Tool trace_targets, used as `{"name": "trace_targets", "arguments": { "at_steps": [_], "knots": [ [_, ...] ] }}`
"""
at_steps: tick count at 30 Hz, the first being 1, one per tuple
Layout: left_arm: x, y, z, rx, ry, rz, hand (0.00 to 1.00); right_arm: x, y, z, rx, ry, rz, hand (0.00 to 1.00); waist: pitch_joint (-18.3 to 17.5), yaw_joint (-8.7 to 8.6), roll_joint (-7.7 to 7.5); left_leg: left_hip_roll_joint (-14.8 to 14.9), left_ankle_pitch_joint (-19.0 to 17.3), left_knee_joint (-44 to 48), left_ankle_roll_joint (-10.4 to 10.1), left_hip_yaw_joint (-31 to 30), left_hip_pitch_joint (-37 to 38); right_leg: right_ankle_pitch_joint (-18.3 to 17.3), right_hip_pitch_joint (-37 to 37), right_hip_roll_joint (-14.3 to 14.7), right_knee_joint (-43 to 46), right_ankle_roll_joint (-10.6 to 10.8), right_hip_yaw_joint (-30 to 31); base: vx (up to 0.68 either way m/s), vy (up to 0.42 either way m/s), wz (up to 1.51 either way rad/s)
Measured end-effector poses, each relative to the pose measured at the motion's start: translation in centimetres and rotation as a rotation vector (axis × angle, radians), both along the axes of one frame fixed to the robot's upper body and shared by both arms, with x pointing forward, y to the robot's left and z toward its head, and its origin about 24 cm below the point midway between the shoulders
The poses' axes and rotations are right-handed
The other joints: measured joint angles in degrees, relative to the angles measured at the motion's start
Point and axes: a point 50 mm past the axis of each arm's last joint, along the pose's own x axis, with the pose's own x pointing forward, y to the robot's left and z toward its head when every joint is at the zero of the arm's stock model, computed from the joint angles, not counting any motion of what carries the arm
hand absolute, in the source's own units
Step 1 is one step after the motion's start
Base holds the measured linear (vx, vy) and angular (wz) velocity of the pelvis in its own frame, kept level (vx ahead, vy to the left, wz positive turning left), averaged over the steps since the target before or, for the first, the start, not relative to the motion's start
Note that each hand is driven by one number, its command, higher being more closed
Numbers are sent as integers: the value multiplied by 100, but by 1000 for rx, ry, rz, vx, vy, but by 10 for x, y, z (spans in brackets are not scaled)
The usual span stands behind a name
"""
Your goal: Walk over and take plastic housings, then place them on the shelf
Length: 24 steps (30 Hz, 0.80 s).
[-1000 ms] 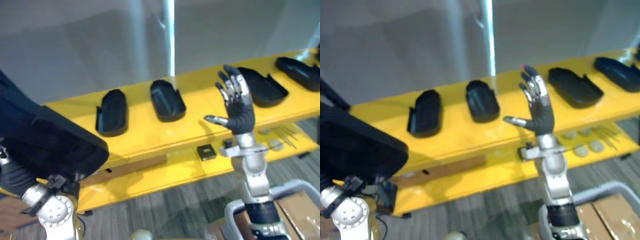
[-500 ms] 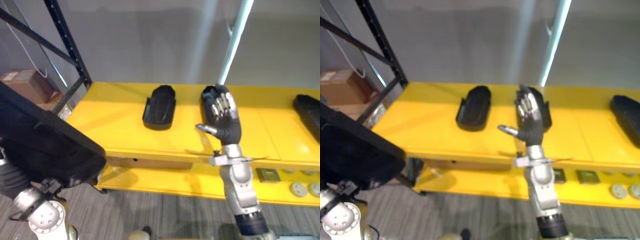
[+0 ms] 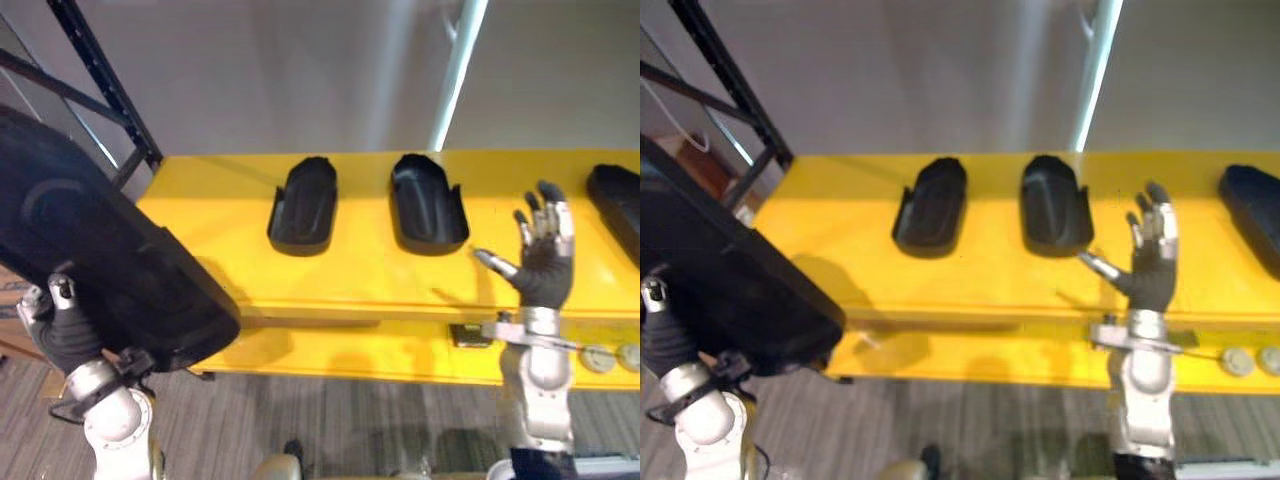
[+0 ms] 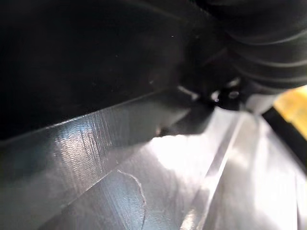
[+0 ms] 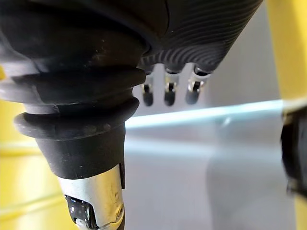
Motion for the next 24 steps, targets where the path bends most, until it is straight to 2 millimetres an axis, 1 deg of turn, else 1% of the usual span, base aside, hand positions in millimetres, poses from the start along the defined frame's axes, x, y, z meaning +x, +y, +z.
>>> {"name": "trace_targets", "arguments": {
  "at_steps": [2,4,5,6,7,9,10,11,12,13,15,16,17,19,21,22,24],
  "knots": [
    [1,-1,1,24,5,3,100,-2,-3,2,7,-25,-38,0,5,-4,12,5,0,-94,0,59,91,-91,-9,-12,63,20,74,12,-35,-13],
    [1,-2,1,60,26,13,100,-7,-9,4,21,-39,-114,0,11,-57,69,24,-1,-372,-2,124,300,-141,-15,-9,140,30,135,-22,-24,-16],
    [2,-1,2,75,33,16,100,-11,-16,3,39,-41,-171,0,-14,-130,110,28,-4,-616,-3,232,468,-192,-24,-18,200,52,165,-48,12,-12],
    [3,1,4,86,37,21,100,-17,-23,1,64,-42,-236,0,-20,-202,119,-5,9,-808,-21,340,600,-264,-80,-72,282,86,223,-60,30,-20],
    [4,3,6,103,49,31,100,-20,-27,-1,77,-40,-267,0,-24,-197,119,-25,16,-865,-33,421,659,-288,-124,-103,336,95,303,-67,72,-39],
    [3,20,14,205,109,100,100,-33,-38,-11,118,-12,-369,0,-47,-264,131,-87,22,-1043,-23,689,815,-282,-216,-171,392,154,521,-28,84,-55],
    [3,31,22,247,128,134,100,-42,-43,-17,141,8,-421,0,-56,-335,135,-131,42,-1129,6,801,878,-247,-266,-202,388,207,635,10,69,-45],
    [4,37,25,264,138,147,100,-47,-47,-21,155,18,-451,0,-64,-339,144,-152,48,-1172,15,849,887,-230,-309,-213,380,229,690,20,90,-37],
    [9,47,31,292,161,166,100,-56,-52,-27,178,35,-517,0,-92,-376,172,-192,75,-1224,51,895,888,-160,-323,-214,322,271,768,42,96,-27],
    [17,55,35,312,198,163,100,-64,-57,-32,192,52,-569,0,-95,-473,179,-214,90,-1252,72,993,884,-70,-319,-216,229,297,808,39,96,-26],
    [26,64,37,333,262,145,100,-69,-61,-37,194,79,-617,0,-103,-505,194,-222,94,-1294,78,1051,887,45,-317,-200,59,316,901,30,76,-25],
    [35,74,37,337,339,131,100,-74,-66,-45,197,118,-662,0,-105,-582,194,-222,98,-1327,85,1133,879,147,-301,-195,-103,325,929,24,66,-20],
    [40,81,36,333,383,130,100,-76,-70,-51,199,144,-683,0,-106,-640,193,-223,103,-1351,91,1136,878,189,-288,-194,-175,325,934,24,60,-16],
    [51,93,35,327,454,134,100,-84,-77,-63,196,208,-742,0,-107,-672,195,-225,122,-1409,101,1159,887,229,-285,-190,-255,331,951,22,34,-6],
    [66,112,34,322,565,147,100,-97,-88,-88,213,336,-812,0,-109,-704,198,-220,128,-1434,95,1168,885,245,-274,-179,-315,331,960,33,22,0],
    [70,117,34,327,604,145,100,-99,-90,-94,218,368,-823,0,-111,-720,202,-218,129,-1439,94,1170,885,245,-273,-176,-320,331,965,30,10,0],
    [83,132,35,350,753,140,100,-109,-94,-117,233,478,-855,0,-110,-771,211,-210,134,-1458,87,1221,885,246,-300,-131,-325,328,1010,22,-4,-6]
  ]
}}
